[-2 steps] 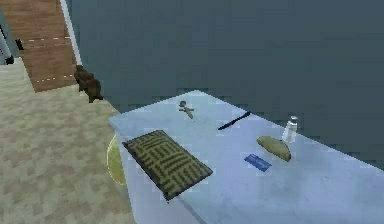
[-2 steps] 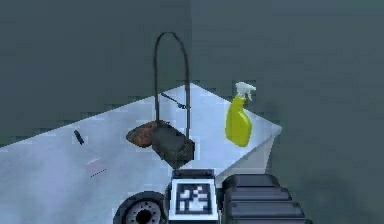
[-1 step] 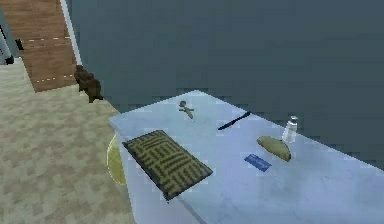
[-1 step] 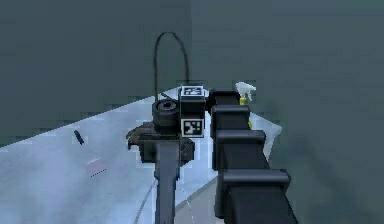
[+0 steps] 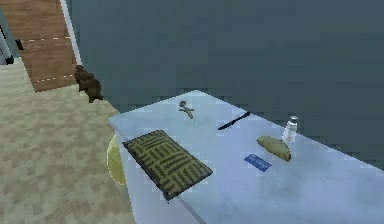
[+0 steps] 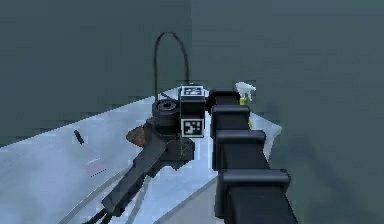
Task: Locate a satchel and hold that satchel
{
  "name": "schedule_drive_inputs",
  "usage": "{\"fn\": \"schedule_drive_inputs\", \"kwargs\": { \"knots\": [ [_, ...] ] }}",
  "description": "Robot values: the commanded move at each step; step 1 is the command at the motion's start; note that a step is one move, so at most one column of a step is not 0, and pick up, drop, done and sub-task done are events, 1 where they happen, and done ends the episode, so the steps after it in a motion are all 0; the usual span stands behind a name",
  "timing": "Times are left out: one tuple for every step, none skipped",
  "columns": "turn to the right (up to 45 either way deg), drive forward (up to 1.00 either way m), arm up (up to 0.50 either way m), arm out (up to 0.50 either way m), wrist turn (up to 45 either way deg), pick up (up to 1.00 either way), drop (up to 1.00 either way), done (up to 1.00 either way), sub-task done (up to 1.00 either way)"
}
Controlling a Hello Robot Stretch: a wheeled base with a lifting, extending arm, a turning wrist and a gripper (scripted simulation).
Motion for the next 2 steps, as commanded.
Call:
{"fn": "schedule_drive_inputs", "kwargs": {
  "knots": [
    [0.0,0.0,0.0,0.0,45.0,0.0,0.0,0.0,0.0],
    [0.0,0.0,0.0,0.0,45.0,0.0,0.0,0.0,0.0]
  ]
}}
